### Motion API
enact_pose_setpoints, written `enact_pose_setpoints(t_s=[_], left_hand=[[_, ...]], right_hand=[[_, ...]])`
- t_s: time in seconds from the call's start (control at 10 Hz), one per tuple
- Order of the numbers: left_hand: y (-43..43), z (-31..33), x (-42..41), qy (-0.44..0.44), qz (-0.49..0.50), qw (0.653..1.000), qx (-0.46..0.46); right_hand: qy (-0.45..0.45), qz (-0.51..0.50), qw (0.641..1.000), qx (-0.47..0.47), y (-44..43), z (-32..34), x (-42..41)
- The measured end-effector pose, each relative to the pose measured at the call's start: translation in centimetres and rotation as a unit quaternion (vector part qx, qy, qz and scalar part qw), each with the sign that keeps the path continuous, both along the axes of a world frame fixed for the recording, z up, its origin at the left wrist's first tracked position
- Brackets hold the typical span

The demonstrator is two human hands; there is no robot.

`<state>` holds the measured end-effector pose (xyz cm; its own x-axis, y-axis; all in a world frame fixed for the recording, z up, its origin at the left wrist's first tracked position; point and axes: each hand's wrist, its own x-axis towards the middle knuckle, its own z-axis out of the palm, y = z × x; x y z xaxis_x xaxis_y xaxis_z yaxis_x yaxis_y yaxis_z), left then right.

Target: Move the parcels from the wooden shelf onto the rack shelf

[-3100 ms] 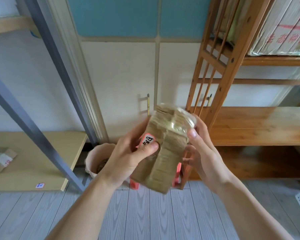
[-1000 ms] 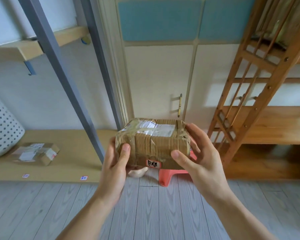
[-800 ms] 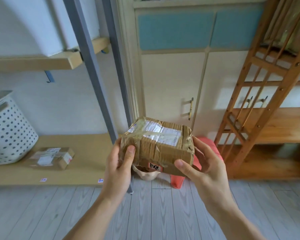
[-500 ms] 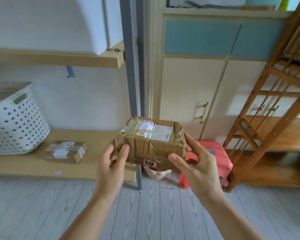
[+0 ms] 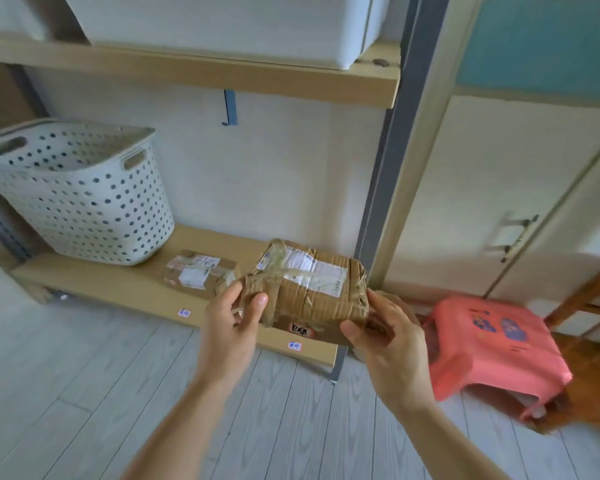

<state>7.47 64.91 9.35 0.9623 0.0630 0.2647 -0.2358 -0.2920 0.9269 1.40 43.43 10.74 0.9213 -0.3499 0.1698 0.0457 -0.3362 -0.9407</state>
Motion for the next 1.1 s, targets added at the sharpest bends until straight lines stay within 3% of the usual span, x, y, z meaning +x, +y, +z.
enact_pose_setpoints(t_s=[0.2, 0.4, 0.5, 0.6, 0.8, 1.0, 1.1], left_hand=[[-0.3, -3.7, 7.3, 0.054, 0.007, 0.998, 0.002], [-1.4, -10.1, 12.3, 0.123, 0.068, 0.989, 0.055], [-1.4, -12.6, 13.5, 0.157, 0.074, 0.982, 0.072], [-1.6, -14.6, 14.2, 0.202, 0.052, 0.974, 0.089], [-1.8, -16.7, 15.7, 0.293, -0.086, 0.952, 0.030], [-1.9, -16.7, 16.6, 0.286, -0.127, 0.947, 0.073], [-1.8, -16.6, 17.0, 0.273, -0.098, 0.948, 0.130]], right_hand=[[0.080, -0.041, 0.993, -0.082, 2.1, -4.0, 6.0], [0.192, -0.007, 0.981, 0.021, 3.1, -8.3, 9.6], [0.227, 0.008, 0.974, 0.003, 3.9, -10.0, 11.2], [0.225, 0.001, 0.974, 0.040, 3.7, -11.3, 12.8], [0.331, 0.003, 0.940, 0.080, 3.3, -12.9, 14.1], [0.353, 0.003, 0.932, 0.082, 2.5, -13.4, 14.7], [0.364, 0.018, 0.930, 0.053, 2.5, -14.0, 14.8]])
